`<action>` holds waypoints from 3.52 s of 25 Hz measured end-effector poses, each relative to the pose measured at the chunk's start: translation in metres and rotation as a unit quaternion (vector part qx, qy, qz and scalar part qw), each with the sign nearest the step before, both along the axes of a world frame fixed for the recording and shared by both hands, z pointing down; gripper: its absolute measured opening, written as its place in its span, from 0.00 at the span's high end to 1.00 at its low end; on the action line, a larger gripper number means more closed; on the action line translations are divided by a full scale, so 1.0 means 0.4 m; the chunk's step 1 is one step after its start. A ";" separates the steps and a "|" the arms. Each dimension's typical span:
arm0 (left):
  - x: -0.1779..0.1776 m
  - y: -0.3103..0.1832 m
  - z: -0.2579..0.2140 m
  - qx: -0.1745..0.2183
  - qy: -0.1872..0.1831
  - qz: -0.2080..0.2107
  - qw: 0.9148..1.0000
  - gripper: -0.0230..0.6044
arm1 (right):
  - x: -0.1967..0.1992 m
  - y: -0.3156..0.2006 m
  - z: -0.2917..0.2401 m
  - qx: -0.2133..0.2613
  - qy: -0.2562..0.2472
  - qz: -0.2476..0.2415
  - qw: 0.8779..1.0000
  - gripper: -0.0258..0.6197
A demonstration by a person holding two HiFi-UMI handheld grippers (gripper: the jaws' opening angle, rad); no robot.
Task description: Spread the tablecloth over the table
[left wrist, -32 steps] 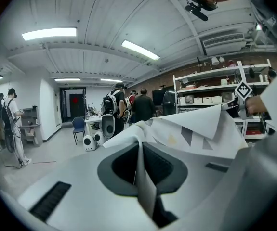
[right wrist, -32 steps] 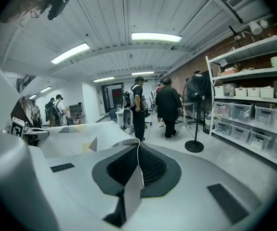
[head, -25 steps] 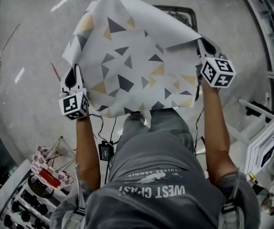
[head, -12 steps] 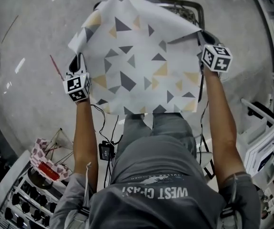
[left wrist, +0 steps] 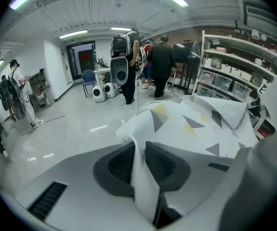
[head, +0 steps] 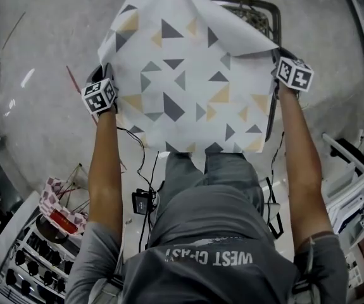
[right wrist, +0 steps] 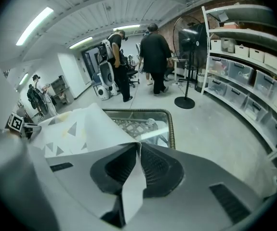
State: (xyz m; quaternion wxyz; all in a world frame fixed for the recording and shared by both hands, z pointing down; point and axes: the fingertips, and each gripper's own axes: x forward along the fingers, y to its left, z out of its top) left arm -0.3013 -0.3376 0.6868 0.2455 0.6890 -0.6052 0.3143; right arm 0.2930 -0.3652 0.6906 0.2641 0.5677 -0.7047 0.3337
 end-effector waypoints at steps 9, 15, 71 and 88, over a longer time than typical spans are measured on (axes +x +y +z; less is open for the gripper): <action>-0.016 -0.036 0.083 -0.032 -0.014 -0.006 0.999 0.87 | 0.097 -0.026 0.090 -0.052 0.210 -0.093 0.972 0.72; -0.020 -0.035 0.113 -0.041 -0.019 0.003 0.999 0.87 | 0.199 -0.081 0.110 -0.062 0.032 0.079 0.994 0.58; -0.007 0.103 -0.039 0.042 -0.010 0.080 0.996 0.63 | -0.273 0.056 -0.132 0.105 0.158 -0.165 0.968 0.94; 0.209 0.377 -0.886 0.299 0.127 0.221 0.920 0.97 | -0.815 0.512 -0.906 0.280 -0.073 -0.246 0.925 0.95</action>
